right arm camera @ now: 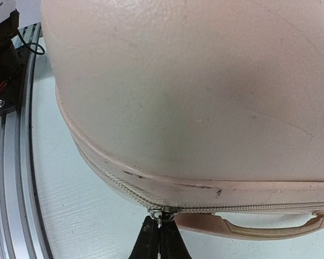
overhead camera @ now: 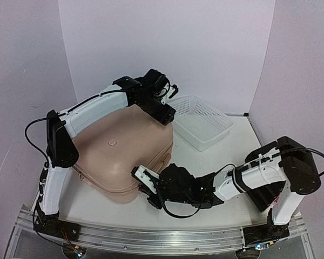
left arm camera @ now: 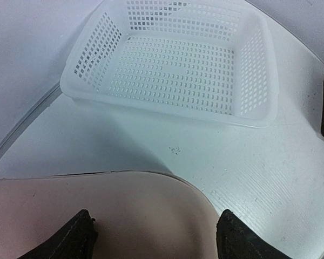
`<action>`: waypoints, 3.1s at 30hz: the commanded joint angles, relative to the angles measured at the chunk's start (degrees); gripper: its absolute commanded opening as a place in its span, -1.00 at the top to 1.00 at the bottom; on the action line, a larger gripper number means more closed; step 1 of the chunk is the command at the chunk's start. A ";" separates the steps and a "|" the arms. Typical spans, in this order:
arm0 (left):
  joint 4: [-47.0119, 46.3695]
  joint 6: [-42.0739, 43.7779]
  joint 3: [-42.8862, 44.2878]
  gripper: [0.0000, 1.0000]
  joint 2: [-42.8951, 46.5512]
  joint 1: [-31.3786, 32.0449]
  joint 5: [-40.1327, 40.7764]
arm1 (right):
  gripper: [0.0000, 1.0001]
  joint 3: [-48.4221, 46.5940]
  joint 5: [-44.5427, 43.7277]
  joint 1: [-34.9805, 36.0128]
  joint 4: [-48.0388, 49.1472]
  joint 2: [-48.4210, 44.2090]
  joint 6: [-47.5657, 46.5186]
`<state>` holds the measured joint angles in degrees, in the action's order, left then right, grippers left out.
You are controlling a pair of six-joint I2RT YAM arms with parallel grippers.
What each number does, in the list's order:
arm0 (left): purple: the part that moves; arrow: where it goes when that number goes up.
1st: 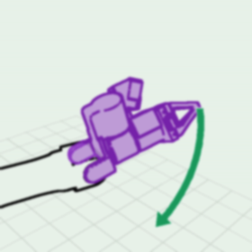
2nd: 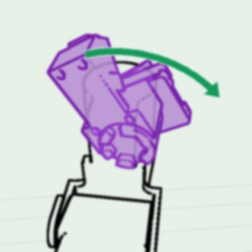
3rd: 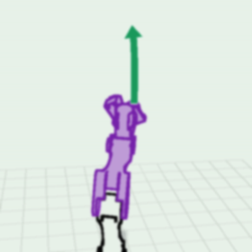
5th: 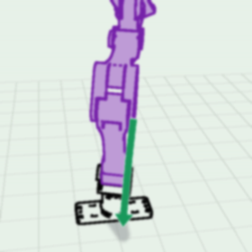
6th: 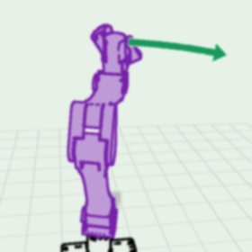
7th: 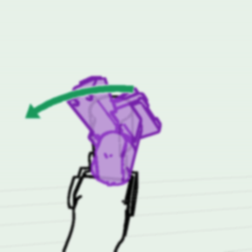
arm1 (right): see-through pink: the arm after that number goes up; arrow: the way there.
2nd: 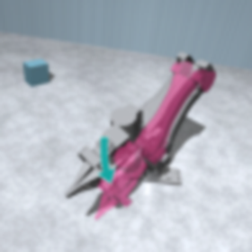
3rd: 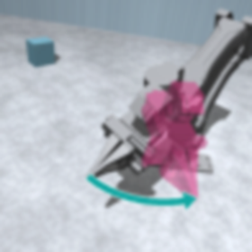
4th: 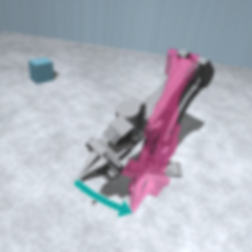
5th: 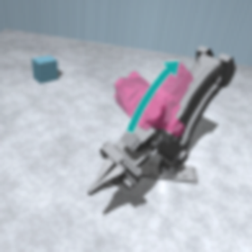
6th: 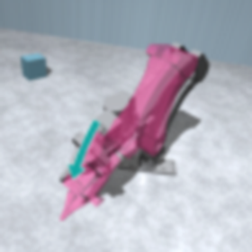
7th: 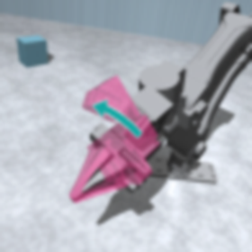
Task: Open, take out, and arrange the luggage
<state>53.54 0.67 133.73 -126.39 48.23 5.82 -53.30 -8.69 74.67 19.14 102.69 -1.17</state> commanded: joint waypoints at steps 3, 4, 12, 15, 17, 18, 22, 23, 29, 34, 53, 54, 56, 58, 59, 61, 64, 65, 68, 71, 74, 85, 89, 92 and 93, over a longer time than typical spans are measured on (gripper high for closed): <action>2.89 3.50 -6.89 -0.54 2.72 -0.24 2.20 | 1.00 4.21 -4.98 -0.73 -2.71 -6.33 0.71; 2.96 3.73 -7.96 -0.54 3.00 -0.24 1.88 | 1.00 4.73 -5.35 -1.22 -2.70 -7.07 0.73; 2.83 3.85 -15.36 -0.48 5.11 -0.25 -3.14 | 1.00 7.34 -2.66 -8.70 -2.57 -10.39 -0.53; 2.47 3.43 -17.40 -0.45 6.50 -0.31 -5.36 | 1.00 7.39 -0.69 -12.25 -1.76 -9.57 -4.01; 2.38 3.29 -18.44 -0.44 7.32 -0.22 -5.64 | 1.00 6.89 -0.53 -14.71 -1.58 -8.67 -6.40; 2.29 3.38 -18.95 -0.43 7.94 -0.24 -5.65 | 1.00 6.86 -0.08 -16.49 -1.52 -8.69 -6.70; 1.93 3.55 -21.45 -0.43 10.38 -0.24 -5.64 | 1.00 6.37 5.83 -24.28 -0.99 -9.26 -6.50; 1.86 3.62 -21.95 -0.42 10.82 -0.24 -5.65 | 1.00 5.67 8.47 -26.51 -0.95 -8.71 -6.48; 1.41 3.47 -24.23 -0.41 12.07 -0.23 -7.53 | 1.00 -1.55 19.56 -36.31 -1.03 -1.82 -7.31; 1.43 2.96 -25.19 -0.40 14.15 -0.15 -9.63 | 1.00 -7.30 20.71 -40.33 -1.30 4.53 -11.32; 18.83 -45.44 -56.73 -0.65 63.80 -24.48 -7.42 | 1.00 -11.53 28.25 -43.10 -0.50 7.46 -12.55; 19.20 -48.59 -57.07 -0.67 65.95 -26.35 -7.02 | 1.00 -11.22 28.44 -43.07 -0.50 7.18 -12.73; 19.72 -52.79 -55.79 -0.72 67.86 -29.40 -6.47 | 1.00 -10.68 29.11 -43.08 -0.50 6.54 -12.80; 20.73 -55.46 -53.14 -0.82 66.49 -32.19 -4.61 | 1.00 -10.33 29.88 -42.99 -0.50 5.87 -12.57; 22.14 -56.98 -51.52 -0.83 64.73 -33.79 -4.10 | 1.00 -10.00 30.01 -42.96 -0.50 5.52 -12.50; 26.95 -60.93 -48.24 -0.83 60.09 -37.44 -3.15 | 1.00 -9.41 29.89 -42.79 -0.50 5.05 -12.45; 33.22 -68.41 -46.95 -0.84 55.77 -43.58 -1.53 | 1.00 -8.19 29.89 -42.45 -0.42 3.95 -12.22; 30.53 -68.92 -48.48 -0.89 55.80 -45.34 -2.46 | 1.00 -7.88 29.99 -42.29 -0.42 3.68 -12.24; 21.92 -70.58 -54.85 -0.93 55.37 -49.89 -8.69 | 1.00 -6.98 29.81 -41.58 -0.33 2.90 -12.82; 15.96 -70.51 -56.66 -0.93 52.49 -50.81 -10.46 | 1.00 -6.24 30.09 -41.30 -0.24 2.33 -13.07; 11.96 -69.41 -57.86 -0.79 50.75 -50.76 -13.53 | 1.00 -5.43 30.38 -40.98 -0.24 1.75 -13.32; 8.11 -57.75 -58.78 0.03 46.15 -50.70 -8.92 | 1.00 -0.52 26.93 -30.86 1.11 -2.09 -11.66; 4.57 -45.50 -58.50 0.13 43.35 -50.70 -4.27 | 1.00 1.38 21.37 -26.10 1.21 -4.08 -7.27; -1.97 -35.14 -61.60 0.16 42.54 -50.77 -6.50 | 1.00 3.25 19.78 -25.06 2.02 -5.47 0.25; -4.38 -32.34 -62.87 0.21 42.35 -50.78 -8.49 | 1.00 4.00 19.90 -24.81 2.46 -5.79 3.09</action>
<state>58.72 -52.69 75.20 -81.01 -3.99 -0.82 -50.72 8.51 45.78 18.00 99.96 -7.44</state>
